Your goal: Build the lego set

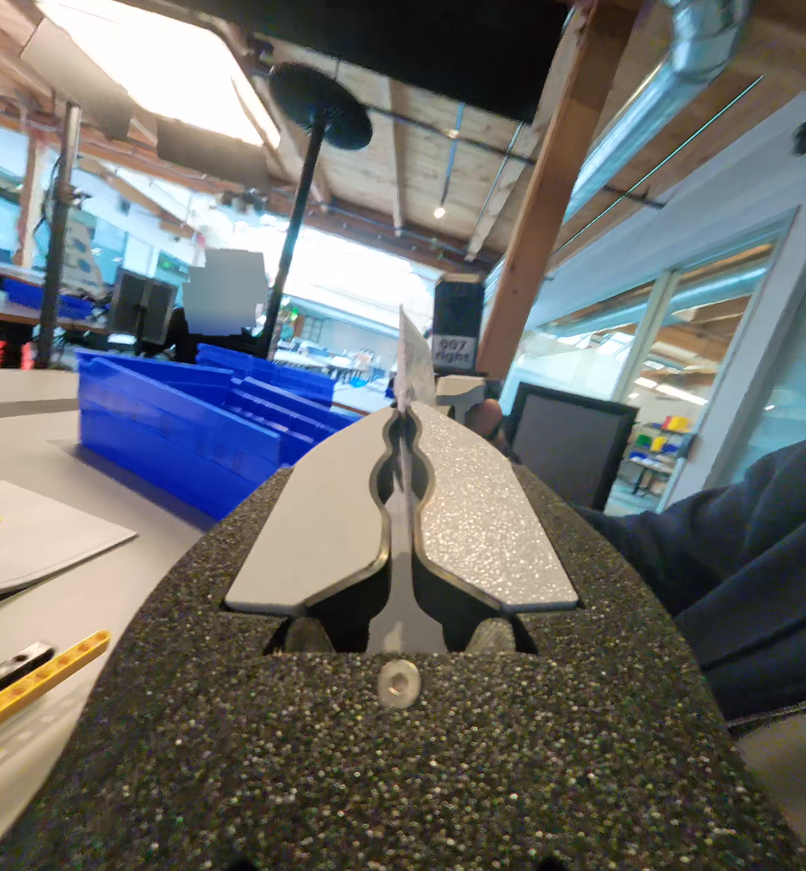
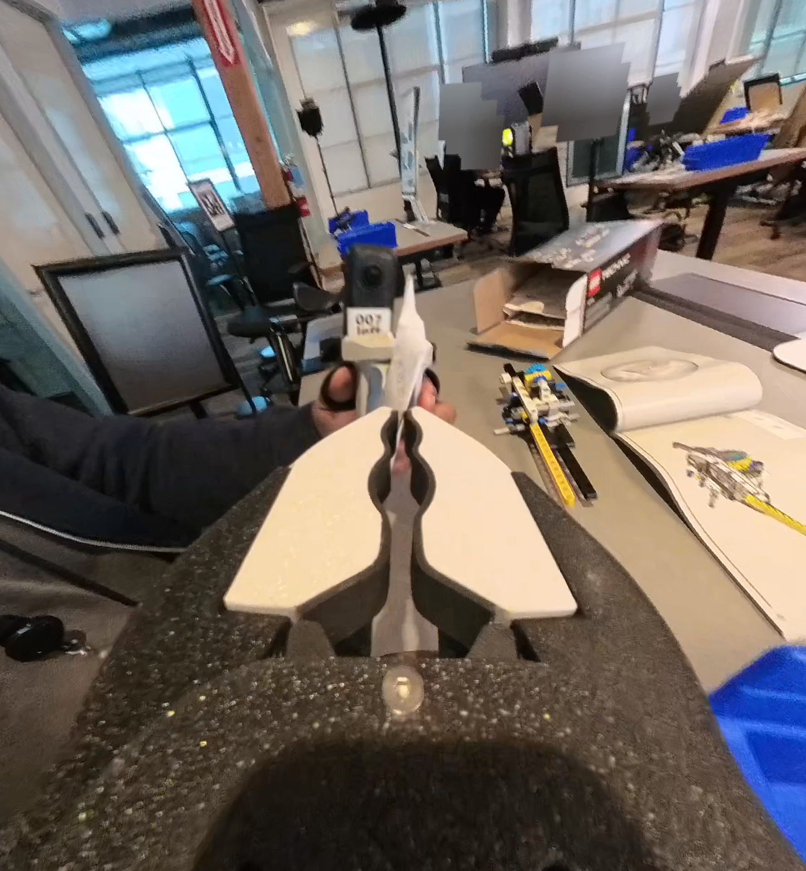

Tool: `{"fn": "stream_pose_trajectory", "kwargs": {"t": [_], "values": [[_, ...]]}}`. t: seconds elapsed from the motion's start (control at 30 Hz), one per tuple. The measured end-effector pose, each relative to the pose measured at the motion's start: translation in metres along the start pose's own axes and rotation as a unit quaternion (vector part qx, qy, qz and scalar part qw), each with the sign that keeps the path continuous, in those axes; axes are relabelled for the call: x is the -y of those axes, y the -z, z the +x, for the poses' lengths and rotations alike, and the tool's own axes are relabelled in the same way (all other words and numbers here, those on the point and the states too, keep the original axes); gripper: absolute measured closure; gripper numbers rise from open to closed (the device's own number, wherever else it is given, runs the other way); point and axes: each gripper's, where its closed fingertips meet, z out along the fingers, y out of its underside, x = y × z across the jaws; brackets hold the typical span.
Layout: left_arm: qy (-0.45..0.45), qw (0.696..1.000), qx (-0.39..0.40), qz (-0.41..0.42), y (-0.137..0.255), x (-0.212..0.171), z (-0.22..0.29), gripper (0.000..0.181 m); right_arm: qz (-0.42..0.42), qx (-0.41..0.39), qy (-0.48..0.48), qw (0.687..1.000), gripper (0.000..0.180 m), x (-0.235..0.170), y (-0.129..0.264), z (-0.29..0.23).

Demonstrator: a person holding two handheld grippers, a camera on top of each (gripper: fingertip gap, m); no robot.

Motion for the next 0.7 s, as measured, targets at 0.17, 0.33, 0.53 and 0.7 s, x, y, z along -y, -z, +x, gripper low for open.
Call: {"fn": "stream_pose_trajectory", "kwargs": {"t": [0.17, 0.33, 0.53, 0.7], "values": [[0.027, 0.994, 0.038, -0.094, 0.003, -0.014, -0.015, 0.18, -0.094, -0.073, 0.061, 0.991, 0.156, -0.019, 0.019, 0.021], [0.098, 0.963, 0.038, -0.248, 0.01, -0.05, -0.025, 0.18, -0.183, -0.074, 0.118, 0.973, 0.154, -0.022, 0.019, 0.027], [0.134, 0.931, 0.018, -0.338, 0.011, -0.08, -0.028, 0.18, -0.354, -0.027, 0.232, 0.905, 0.153, -0.058, -0.016, 0.037], [0.131, 0.925, 0.02, -0.357, 0.014, -0.092, -0.031, 0.181, -0.428, 0.042, 0.304, 0.85, 0.154, -0.072, -0.038, 0.036]]}}
